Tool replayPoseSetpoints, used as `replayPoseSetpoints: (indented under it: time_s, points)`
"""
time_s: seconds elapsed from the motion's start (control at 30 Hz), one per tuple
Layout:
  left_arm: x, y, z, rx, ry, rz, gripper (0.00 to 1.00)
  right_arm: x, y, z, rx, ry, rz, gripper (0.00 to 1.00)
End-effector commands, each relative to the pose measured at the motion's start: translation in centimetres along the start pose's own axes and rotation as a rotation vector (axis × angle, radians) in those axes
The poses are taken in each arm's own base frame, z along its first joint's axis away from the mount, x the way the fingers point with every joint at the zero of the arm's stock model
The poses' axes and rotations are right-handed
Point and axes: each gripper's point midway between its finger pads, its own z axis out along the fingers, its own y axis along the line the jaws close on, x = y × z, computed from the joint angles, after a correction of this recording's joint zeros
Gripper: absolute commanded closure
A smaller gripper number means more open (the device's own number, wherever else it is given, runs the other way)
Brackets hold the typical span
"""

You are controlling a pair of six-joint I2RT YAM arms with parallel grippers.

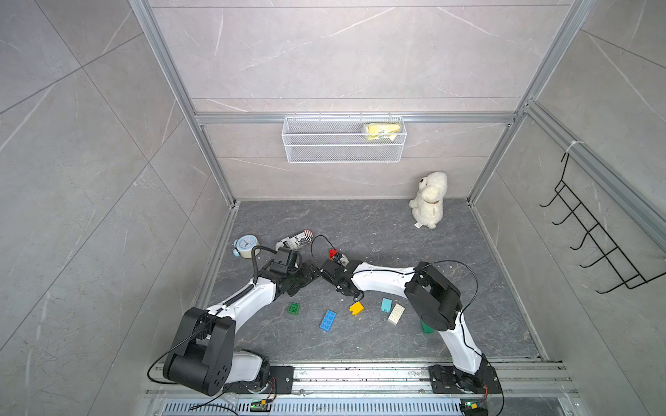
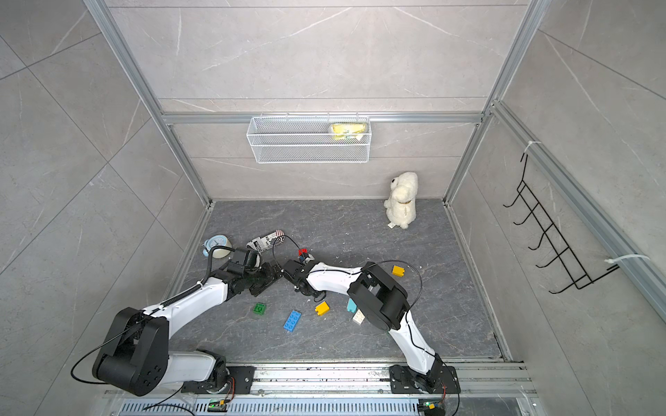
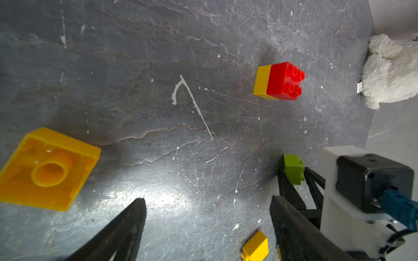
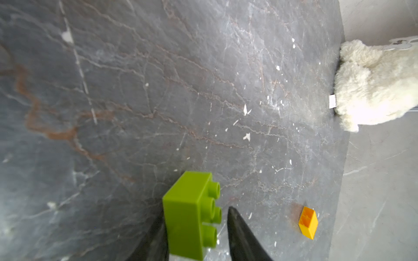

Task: Assemble the letter h with lego
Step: Adjust the lego brick at the center of the board.

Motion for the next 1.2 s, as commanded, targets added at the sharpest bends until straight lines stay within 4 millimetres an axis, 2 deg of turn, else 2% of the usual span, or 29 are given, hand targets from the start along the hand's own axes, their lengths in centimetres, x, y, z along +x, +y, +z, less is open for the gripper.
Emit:
replayPoseSetpoints:
  time_s: [0.0,0.2,0.37,0.47,0.53,0.6,0.67,0.77,0.83,0.97,1.03,1.1,1.17]
  points:
    - [-0.2,-1.6,-0.5,0.061,-0.009,0.028,0.1,2.4,3.4,0.2,-0.08,0.092,-0.051,0.5]
    - [0.0,-1.7,-0.4,0.07,0.008,0.03,0.09,1.6,4.0,-1.9,-0.189,0.07,0.025,0.39]
    - [-0.1,-1.6,-0.6,0.063,-0.003,0.053,0.06,0.4,4.3,-5.3,-0.384,0.01,0.122,0.34]
    - [-0.2,-1.9,-0.9,0.065,-0.014,0.08,0.04,-0.5,2.9,-8.0,-0.555,-0.079,0.247,0.33]
    - [-0.2,-2.2,-1.0,0.064,-0.026,0.111,0.04,-0.3,0.9,-8.7,-0.672,-0.136,0.367,0.32]
    - [0.0,-2.6,-1.0,0.055,-0.035,0.153,0.04,0.2,-1.3,-7.9,-0.806,-0.159,0.508,0.31]
    - [0.6,-3.8,-1.0,0.051,-0.034,0.23,0.04,1.5,-3.5,-6.1,-0.878,-0.153,0.631,0.31]
    - [2.0,-5.7,-0.3,0.011,-0.025,0.346,0.04,3.3,-4.9,-4.1,-0.88,-0.133,0.714,0.33]
    - [3.1,-6.8,0.7,0.009,0.025,0.34,0.04,4.1,-5.3,-3.5,-0.874,-0.163,0.763,0.34]
    - [5.7,-8.6,2.5,-0.151,0.119,0.315,0.06,6.0,-8.1,-1.6,-0.691,-0.208,0.857,0.34]
    - [6.7,-10.3,3.5,-0.211,0.144,0.286,0.1,7.4,-10.0,-0.6,-0.556,-0.187,0.9,0.34]
    - [7.1,-11.6,4.5,-0.259,0.147,0.256,0.11,8.2,-10.8,-0.1,-0.497,-0.176,0.928,0.34]
    - [7.2,-12.1,5.7,-0.311,0.139,0.207,0.12,8.4,-10.8,0.0,-0.49,-0.175,0.948,0.35]
